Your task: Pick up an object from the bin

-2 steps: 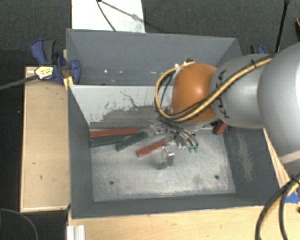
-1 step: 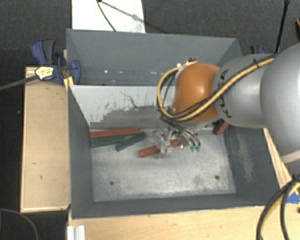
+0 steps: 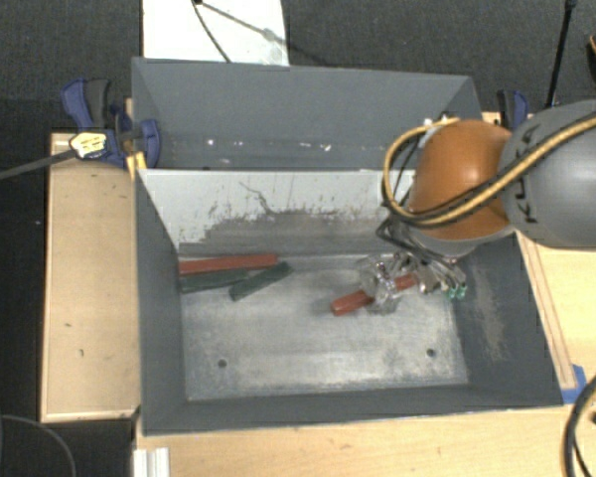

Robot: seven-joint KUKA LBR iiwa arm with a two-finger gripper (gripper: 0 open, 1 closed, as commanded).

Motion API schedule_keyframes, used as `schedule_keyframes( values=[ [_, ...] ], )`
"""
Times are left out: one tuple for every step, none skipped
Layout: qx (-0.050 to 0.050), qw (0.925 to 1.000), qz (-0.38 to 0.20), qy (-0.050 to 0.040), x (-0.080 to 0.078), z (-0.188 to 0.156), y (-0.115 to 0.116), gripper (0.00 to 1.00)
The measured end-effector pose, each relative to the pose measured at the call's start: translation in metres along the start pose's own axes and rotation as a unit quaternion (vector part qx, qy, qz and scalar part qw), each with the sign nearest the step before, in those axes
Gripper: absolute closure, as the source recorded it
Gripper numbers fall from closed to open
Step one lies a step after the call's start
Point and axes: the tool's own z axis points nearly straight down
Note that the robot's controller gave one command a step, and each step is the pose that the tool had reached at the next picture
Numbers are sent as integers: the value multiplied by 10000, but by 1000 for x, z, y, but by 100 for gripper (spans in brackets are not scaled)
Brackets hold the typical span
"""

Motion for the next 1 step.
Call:
schedule_keyframes(
  values=[
    [1,9999,-126,-53,-4,-126,-3,100]
  ],
)
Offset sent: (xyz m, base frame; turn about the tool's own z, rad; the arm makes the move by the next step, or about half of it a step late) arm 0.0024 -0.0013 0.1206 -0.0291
